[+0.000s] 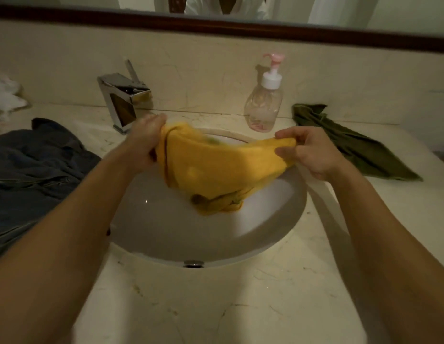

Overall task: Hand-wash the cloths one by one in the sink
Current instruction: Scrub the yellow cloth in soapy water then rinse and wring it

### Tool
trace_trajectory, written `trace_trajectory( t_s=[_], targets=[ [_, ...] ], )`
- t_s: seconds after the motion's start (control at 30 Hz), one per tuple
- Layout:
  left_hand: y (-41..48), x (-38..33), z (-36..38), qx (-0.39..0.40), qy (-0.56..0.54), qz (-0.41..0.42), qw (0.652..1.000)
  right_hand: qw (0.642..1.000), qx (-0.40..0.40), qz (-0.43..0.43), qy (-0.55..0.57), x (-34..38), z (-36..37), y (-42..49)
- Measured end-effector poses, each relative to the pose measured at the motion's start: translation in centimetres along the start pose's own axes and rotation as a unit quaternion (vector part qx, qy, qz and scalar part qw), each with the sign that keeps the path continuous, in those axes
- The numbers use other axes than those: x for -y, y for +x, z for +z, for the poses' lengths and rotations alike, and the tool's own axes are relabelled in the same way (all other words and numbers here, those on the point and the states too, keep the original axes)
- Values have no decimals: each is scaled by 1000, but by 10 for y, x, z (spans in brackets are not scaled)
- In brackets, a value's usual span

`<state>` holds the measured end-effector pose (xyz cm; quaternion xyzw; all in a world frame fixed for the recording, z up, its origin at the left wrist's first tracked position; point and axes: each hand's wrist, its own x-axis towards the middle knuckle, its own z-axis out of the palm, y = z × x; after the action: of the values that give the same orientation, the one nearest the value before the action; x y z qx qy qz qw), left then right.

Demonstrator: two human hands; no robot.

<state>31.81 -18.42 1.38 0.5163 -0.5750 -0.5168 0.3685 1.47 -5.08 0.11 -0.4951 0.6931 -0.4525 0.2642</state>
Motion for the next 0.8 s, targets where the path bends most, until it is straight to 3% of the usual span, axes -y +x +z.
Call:
trace_trajectory(
  t_s=[0.1, 0.2, 0.27, 0.33, 0.4, 0.5, 0.67, 0.8],
  targets=[
    [-4, -29, -5, -10, -78, 16, 997, 998, -45, -35, -40, 19, -11, -1],
    [-13, -54, -10, 35, -87, 46, 995, 993, -105, -53, -32, 45, -18, -3],
    [-26, -71, -13, 61, -94, 57, 992, 996, -83, -15, 33, 63, -26, -12],
    [-33, -83, -16, 74, -86, 82, 990, 993, -1, 28, 114, 80, -34, -25],
    [-37, -94, -21, 80, -46, 113, 989, 985, 79, 34, 152, 89, -43, -34],
    [-37, -107, -32, 70, 83, 160, 981, 993, 103, 7, 49, 97, -50, -38],
    [-25, -111, -45, -12, 250, 235, 939, 991, -34, -45, -124, 101, -54, -29],
    [-25, -112, -53, -89, 351, 311, 879, 979, -97, -78, -161, 108, -60, -25]
  ],
)
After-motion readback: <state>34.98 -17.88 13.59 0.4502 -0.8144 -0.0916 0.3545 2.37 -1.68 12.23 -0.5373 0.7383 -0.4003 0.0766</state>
